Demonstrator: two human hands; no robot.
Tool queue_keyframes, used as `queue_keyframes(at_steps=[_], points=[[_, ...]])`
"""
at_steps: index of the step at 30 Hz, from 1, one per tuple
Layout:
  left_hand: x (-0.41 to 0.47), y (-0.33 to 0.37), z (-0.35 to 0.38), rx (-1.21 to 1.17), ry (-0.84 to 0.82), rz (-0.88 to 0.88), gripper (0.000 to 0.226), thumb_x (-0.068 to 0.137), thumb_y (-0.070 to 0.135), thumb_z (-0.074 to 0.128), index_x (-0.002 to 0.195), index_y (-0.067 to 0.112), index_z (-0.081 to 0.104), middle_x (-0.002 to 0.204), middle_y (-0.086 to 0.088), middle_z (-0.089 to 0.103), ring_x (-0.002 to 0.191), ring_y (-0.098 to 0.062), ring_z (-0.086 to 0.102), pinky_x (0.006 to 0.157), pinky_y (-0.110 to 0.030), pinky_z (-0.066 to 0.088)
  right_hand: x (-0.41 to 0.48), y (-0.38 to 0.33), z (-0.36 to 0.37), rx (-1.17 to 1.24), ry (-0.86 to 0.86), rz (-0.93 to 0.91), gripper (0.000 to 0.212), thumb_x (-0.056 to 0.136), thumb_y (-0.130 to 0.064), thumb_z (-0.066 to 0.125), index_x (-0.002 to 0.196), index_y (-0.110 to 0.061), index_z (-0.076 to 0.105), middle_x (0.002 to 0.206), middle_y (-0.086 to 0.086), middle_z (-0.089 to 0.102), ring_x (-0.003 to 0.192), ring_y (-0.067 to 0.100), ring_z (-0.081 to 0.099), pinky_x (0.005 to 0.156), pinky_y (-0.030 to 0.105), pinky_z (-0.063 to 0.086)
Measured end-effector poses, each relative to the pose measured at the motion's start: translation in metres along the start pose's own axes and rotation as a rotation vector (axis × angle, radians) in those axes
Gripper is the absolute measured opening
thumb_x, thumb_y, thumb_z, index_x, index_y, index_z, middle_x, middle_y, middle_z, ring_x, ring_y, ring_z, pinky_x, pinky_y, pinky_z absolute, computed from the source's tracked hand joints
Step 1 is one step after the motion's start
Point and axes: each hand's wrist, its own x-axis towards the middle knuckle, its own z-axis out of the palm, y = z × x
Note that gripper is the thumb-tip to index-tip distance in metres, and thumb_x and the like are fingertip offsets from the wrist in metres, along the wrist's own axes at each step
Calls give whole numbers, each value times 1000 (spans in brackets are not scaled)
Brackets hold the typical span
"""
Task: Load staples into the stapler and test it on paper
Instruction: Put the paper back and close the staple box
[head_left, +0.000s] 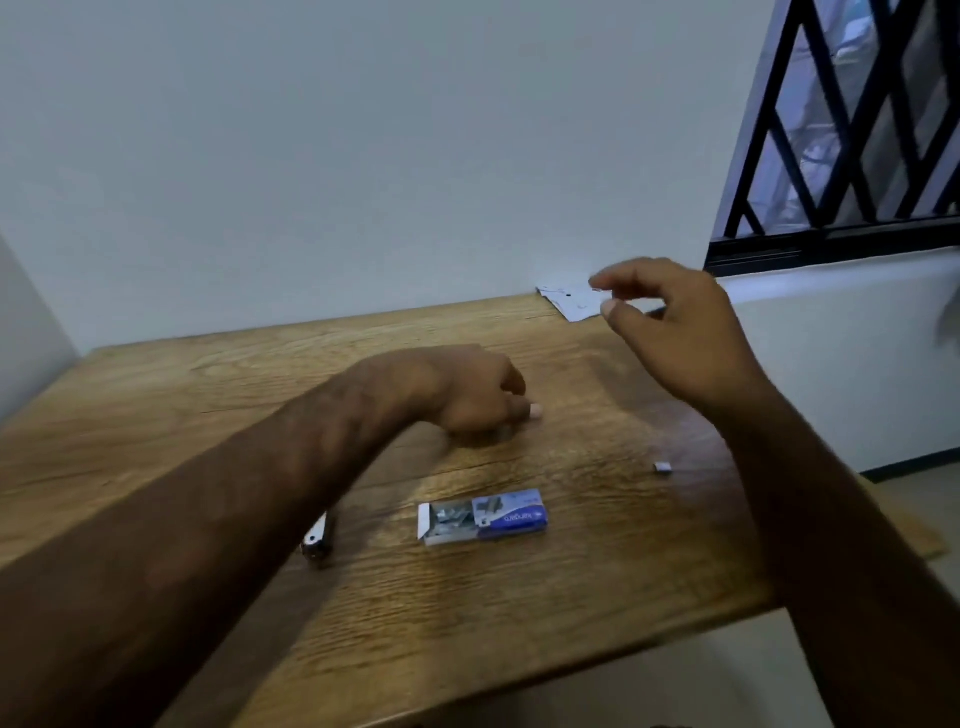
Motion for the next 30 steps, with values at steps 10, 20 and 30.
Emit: queue_keyframes(at_steps=[10, 20, 30], points=[[-77, -9, 26, 89, 30, 56, 61, 94, 73, 38, 137, 34, 56, 118, 12, 71, 104, -12, 64, 94, -35, 51, -88, 12, -41, -128, -283, 136, 24, 90, -30, 66, 112, -34, 74, 105, -20, 70, 92, 0, 63, 80, 27, 51], [-87, -22, 32, 81, 21, 72, 91, 75, 87, 52, 154, 45, 35, 139, 16, 63, 112, -8, 60, 98, -31, 49, -103, 14, -44, -233, -352, 107, 30, 84, -22, 79, 109, -38, 73, 97, -20, 66, 97, -13, 57, 64, 6, 46], [-86, -50, 37, 31, 19, 191, 88, 66, 86, 62, 142, 44, 47, 147, 21, 57, 131, -7, 56, 106, -39, 49, -103, 18, -43, -259, -336, 79, 26, 80, -21, 77, 86, -47, 75, 95, -20, 69, 87, 8, 63, 62, 24, 49]])
